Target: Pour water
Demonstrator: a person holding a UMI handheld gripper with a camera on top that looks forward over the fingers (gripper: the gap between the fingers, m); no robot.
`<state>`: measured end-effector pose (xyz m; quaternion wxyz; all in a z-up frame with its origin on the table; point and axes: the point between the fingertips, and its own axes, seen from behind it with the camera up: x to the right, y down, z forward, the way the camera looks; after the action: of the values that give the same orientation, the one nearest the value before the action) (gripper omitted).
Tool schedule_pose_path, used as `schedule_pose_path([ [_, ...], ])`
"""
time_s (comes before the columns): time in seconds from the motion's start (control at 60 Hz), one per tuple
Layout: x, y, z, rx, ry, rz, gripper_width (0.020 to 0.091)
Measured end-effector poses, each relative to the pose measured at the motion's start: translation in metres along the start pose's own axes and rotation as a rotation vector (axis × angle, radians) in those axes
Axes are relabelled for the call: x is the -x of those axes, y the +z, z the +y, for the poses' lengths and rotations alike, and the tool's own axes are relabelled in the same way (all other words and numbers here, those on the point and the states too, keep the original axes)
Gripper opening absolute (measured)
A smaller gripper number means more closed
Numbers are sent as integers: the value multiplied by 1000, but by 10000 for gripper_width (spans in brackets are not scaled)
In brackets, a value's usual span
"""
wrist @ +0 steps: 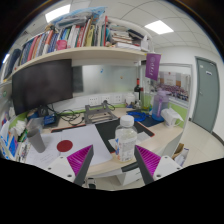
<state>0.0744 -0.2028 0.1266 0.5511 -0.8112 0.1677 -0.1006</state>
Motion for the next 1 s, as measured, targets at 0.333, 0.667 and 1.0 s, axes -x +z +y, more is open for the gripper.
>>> schedule_pose_path([
  [0.333, -42, 75, 15, -39, -69, -70, 850],
  [0.667, -34, 125, 9, -97, -176, -200, 641],
  [1.0, -28, 128, 7, -161, -224, -235, 416],
])
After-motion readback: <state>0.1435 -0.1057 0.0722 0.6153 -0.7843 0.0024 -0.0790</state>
